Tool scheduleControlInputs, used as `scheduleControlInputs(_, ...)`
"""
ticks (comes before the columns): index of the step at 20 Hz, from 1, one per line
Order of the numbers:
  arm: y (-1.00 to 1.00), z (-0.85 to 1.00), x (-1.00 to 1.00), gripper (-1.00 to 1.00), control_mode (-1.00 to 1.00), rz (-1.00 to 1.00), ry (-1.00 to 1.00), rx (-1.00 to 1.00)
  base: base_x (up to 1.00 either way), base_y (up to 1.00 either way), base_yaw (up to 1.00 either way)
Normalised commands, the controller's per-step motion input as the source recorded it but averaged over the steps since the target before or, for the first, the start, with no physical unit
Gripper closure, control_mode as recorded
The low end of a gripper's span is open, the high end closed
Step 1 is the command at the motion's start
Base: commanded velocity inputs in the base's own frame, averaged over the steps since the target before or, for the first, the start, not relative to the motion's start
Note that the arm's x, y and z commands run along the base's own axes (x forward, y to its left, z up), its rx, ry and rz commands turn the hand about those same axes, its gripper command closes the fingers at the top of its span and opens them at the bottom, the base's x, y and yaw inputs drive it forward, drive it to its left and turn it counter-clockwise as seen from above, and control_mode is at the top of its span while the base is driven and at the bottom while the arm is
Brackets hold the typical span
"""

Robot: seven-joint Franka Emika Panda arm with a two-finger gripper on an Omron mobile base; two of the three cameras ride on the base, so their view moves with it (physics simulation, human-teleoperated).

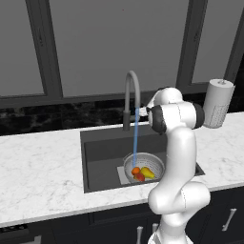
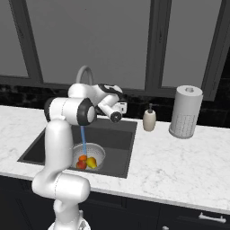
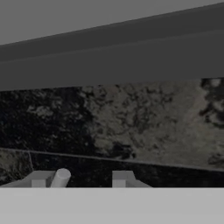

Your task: Put the colander in the sink, put the pear, tangerine, apple in the colander, and turn on the sink faucet and pour water over the colander.

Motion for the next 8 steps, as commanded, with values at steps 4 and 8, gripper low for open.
scheduleControlInputs(4, -0.11, 0.0, -0.25, 1.0, -1.0, -0.07, 0.0, 0.0, 0.0, 0.0, 0.0)
scheduleControlInputs(8, 0.0, 0.0, 0.0, 1.0, -1.0, -0.02, 0.0, 0.0, 0.0, 0.0, 0.0)
